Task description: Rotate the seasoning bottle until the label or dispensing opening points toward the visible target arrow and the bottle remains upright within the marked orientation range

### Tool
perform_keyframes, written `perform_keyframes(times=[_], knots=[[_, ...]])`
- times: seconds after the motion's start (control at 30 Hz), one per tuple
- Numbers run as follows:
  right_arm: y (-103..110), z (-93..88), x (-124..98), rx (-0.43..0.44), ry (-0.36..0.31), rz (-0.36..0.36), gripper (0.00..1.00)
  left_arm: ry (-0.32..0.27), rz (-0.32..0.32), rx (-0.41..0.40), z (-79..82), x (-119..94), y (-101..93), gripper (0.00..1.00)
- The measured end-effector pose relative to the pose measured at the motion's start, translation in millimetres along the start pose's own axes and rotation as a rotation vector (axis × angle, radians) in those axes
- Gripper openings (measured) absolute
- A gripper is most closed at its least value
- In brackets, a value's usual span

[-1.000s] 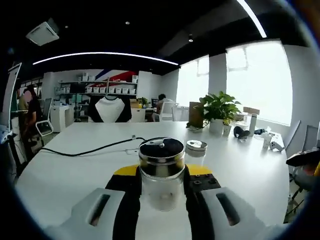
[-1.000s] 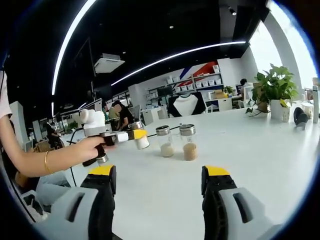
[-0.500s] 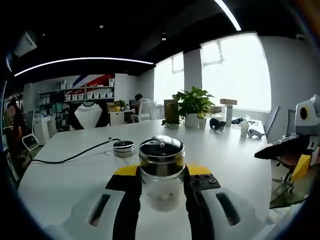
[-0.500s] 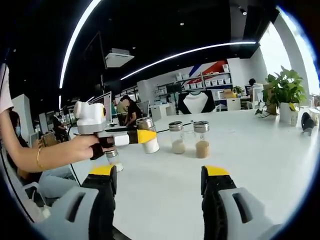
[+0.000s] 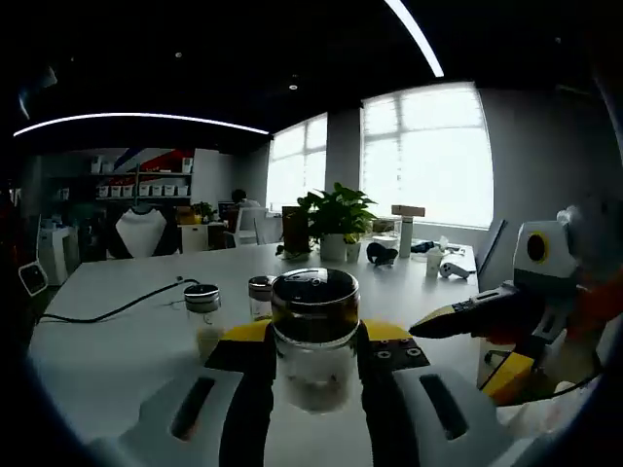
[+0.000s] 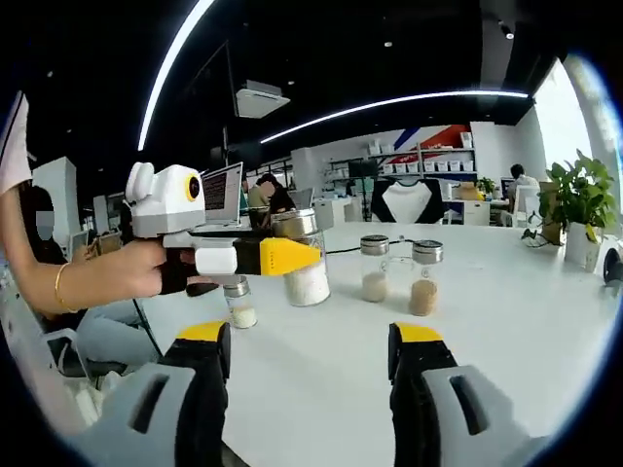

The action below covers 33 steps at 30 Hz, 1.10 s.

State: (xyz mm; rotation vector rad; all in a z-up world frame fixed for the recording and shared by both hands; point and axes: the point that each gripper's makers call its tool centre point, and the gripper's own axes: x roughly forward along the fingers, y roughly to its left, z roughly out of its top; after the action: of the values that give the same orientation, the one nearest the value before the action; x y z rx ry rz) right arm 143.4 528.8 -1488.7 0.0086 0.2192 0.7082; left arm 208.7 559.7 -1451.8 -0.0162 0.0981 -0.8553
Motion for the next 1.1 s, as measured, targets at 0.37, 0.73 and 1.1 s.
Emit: perform_keyframes(times=[0.37,0.73,1.1], knots=[[18,13.3,13,-0.064,-0.055,0.061,0.56,0.002,-0.15,-0.032,7.5,-12,-43.6,0.34],[22,15.9,14,-0.098,-0.059,0.082,0.49,0.032,-0.284,-0.039,4.3,-23,-70.7,0.34],[27,20.8,9,-0.134,-0.068,0.103,0.31,0.028,-0.31,0.016,13.1,-24,-78.9,0.34]])
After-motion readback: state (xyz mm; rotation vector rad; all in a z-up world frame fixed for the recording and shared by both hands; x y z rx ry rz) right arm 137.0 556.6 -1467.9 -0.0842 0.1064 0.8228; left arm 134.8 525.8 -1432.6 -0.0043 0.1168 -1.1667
